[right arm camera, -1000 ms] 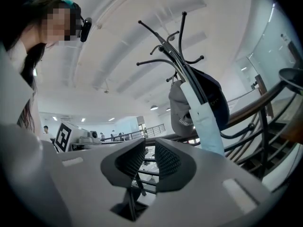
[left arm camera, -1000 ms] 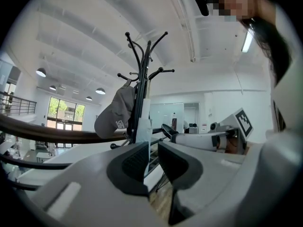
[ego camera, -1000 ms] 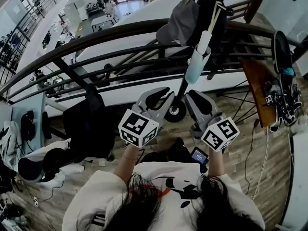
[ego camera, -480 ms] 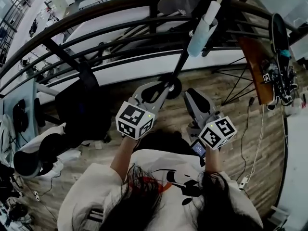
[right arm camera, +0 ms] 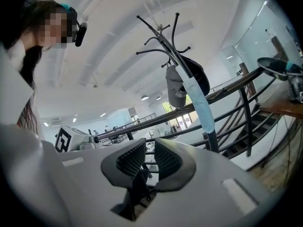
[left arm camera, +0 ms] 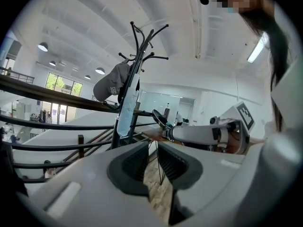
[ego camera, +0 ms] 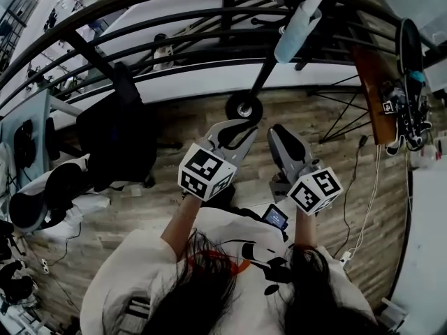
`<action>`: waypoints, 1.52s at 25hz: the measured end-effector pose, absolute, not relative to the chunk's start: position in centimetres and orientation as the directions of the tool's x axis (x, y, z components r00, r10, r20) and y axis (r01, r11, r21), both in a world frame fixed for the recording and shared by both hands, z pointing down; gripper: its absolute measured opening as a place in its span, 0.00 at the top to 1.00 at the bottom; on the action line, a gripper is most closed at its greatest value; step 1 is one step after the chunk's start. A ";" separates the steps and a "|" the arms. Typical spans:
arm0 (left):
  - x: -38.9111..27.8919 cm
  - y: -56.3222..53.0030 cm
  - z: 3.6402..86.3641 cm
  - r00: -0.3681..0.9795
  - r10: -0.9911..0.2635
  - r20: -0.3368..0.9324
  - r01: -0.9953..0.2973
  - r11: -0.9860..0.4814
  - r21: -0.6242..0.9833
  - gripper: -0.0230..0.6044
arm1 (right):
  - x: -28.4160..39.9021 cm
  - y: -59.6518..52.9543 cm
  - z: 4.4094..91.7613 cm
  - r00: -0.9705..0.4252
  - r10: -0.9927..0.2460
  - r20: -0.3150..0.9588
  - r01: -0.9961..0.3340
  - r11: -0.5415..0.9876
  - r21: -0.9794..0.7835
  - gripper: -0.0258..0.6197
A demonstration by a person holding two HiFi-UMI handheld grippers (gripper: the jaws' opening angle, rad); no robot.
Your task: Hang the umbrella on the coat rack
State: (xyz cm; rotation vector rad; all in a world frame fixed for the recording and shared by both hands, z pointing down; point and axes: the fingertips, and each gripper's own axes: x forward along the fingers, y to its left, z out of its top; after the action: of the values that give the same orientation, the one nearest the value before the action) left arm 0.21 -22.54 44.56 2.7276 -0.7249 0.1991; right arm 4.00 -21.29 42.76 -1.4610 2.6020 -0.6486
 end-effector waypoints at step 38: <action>-1.8 2.8 43.6 0.767 -0.581 0.272 -0.634 -0.751 0.185 0.88 | 3.3 3.3 43.7 -0.608 -0.791 0.065 -0.726 0.521 -0.449 0.91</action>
State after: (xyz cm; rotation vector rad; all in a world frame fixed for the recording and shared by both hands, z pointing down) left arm -1.79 2.80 43.59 2.6967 -0.9463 0.2871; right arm 3.27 3.28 43.74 -1.3100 2.6092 -0.6649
